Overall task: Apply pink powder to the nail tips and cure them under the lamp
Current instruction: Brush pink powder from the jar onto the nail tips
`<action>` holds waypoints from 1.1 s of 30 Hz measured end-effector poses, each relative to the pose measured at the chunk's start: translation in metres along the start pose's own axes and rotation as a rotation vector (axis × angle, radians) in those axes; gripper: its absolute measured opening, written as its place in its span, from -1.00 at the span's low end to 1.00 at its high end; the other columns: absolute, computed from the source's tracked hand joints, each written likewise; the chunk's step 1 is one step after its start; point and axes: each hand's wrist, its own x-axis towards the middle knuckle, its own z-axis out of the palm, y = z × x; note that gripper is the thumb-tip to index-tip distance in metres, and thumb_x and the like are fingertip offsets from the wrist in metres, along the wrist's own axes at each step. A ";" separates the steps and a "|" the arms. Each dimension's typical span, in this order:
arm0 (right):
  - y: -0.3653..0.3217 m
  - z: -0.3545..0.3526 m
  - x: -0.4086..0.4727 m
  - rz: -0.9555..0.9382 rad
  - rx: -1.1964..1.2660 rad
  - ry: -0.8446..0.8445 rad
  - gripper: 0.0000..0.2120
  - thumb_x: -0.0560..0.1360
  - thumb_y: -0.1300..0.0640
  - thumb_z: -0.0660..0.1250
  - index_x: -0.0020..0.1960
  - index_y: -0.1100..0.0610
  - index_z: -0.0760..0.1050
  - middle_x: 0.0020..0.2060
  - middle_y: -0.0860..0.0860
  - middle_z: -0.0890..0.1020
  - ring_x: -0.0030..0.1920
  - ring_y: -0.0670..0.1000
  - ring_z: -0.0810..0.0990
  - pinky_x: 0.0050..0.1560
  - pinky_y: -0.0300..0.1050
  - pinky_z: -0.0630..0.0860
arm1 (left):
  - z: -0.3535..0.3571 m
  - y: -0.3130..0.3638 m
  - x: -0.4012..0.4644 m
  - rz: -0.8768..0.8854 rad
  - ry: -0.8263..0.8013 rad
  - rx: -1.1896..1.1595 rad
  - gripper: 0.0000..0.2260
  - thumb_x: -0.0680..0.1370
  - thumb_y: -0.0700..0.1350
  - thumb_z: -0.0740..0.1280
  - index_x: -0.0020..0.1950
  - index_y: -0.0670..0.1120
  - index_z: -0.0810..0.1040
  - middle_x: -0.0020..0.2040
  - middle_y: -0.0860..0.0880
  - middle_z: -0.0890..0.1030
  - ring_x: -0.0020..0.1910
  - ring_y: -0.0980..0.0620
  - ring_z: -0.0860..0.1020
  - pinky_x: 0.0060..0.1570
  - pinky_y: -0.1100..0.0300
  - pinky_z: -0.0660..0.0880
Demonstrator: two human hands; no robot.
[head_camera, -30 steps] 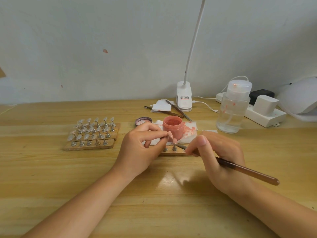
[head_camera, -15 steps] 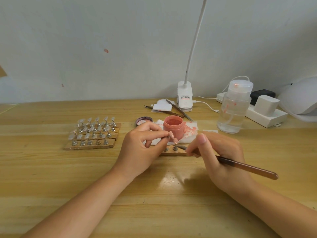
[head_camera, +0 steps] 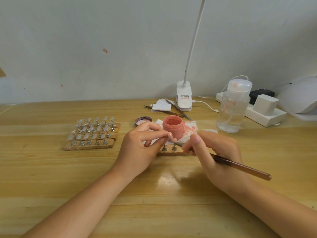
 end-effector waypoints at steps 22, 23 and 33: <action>0.000 -0.004 -0.005 0.085 0.147 0.088 -0.59 0.57 0.02 0.09 -0.31 0.15 0.55 -0.42 -0.01 0.59 -0.37 -0.13 0.56 -0.35 -0.25 0.49 | -0.001 0.003 0.000 0.003 0.024 -0.012 -0.74 0.40 -0.30 0.42 -0.19 0.10 0.60 -0.21 0.11 0.54 -0.46 0.24 0.35 -0.36 0.38 0.31; 0.001 -0.004 -0.005 0.104 0.155 0.103 -0.61 0.56 0.05 0.08 -0.29 0.15 0.55 -0.40 -0.02 0.59 -0.35 -0.10 0.57 -0.33 -0.20 0.51 | -0.001 0.003 0.000 -0.009 0.036 -0.013 -0.74 0.39 -0.29 0.43 -0.19 0.10 0.60 -0.21 0.11 0.54 -0.47 0.19 0.34 -0.32 0.34 0.34; -0.004 0.000 -0.001 0.045 -0.007 0.075 -0.60 0.58 -0.09 0.03 -0.19 0.04 0.55 -0.29 -0.29 0.53 -0.24 -0.21 0.56 -0.24 -0.41 0.41 | 0.001 -0.004 0.000 -0.015 0.113 -0.034 -0.89 0.39 -0.22 0.45 -0.20 0.00 0.62 -0.34 0.23 0.55 -0.46 -0.01 0.36 -0.14 0.20 0.44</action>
